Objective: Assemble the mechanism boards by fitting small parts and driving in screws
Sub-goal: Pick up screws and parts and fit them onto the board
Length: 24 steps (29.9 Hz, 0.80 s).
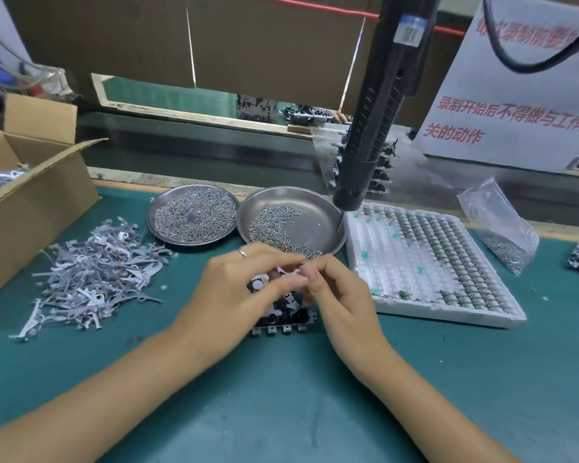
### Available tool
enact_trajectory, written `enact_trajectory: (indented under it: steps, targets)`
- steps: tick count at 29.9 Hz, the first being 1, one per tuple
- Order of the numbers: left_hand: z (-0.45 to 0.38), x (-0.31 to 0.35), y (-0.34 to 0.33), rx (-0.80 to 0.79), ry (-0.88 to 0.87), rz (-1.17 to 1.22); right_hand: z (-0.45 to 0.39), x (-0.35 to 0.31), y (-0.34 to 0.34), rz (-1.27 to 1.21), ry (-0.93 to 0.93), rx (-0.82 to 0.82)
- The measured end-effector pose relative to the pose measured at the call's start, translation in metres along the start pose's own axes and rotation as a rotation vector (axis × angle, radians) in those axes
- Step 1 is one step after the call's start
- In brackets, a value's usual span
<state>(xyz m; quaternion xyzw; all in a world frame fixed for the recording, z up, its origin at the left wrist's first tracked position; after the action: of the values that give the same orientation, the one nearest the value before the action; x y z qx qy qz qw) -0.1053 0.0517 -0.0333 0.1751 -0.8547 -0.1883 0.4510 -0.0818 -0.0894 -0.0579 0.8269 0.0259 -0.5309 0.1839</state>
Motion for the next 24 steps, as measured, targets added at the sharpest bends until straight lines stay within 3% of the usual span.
enact_trajectory:
  steps: [8,12,18,20,24]
  targets:
    - [0.004,0.0,-0.001,0.13,0.008,0.195,-0.003,-0.002,0.005,-0.131,-0.039,-0.045]
    - [-0.001,-0.019,0.012,0.311,0.18,0.306,-0.034,-0.002,0.008,0.206,0.015,0.016]
    - [-0.005,-0.038,0.025,0.459,0.285,0.415,-0.101,0.021,-0.021,0.797,-0.115,-0.367]
    - [-0.005,-0.04,0.026,0.473,0.303,0.433,-0.108,0.026,-0.025,0.859,-0.154,-0.42]
    - [-0.005,-0.041,0.024,0.455,0.321,0.422,-0.107,0.027,-0.022,0.814,-0.176,-0.342]
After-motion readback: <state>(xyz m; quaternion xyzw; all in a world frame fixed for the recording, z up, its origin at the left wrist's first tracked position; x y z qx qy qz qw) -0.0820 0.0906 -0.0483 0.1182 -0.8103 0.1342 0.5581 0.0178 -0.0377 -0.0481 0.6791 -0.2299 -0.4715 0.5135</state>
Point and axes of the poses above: each hand's wrist, its own z-axis away from the middle knuckle, its own y-axis out of the back of the hand, x = y × z, the point moved 3 cm from there along -z, towards the middle knuckle, and after that the axes turned 4 degrees about -x, right-handed, at the moved point
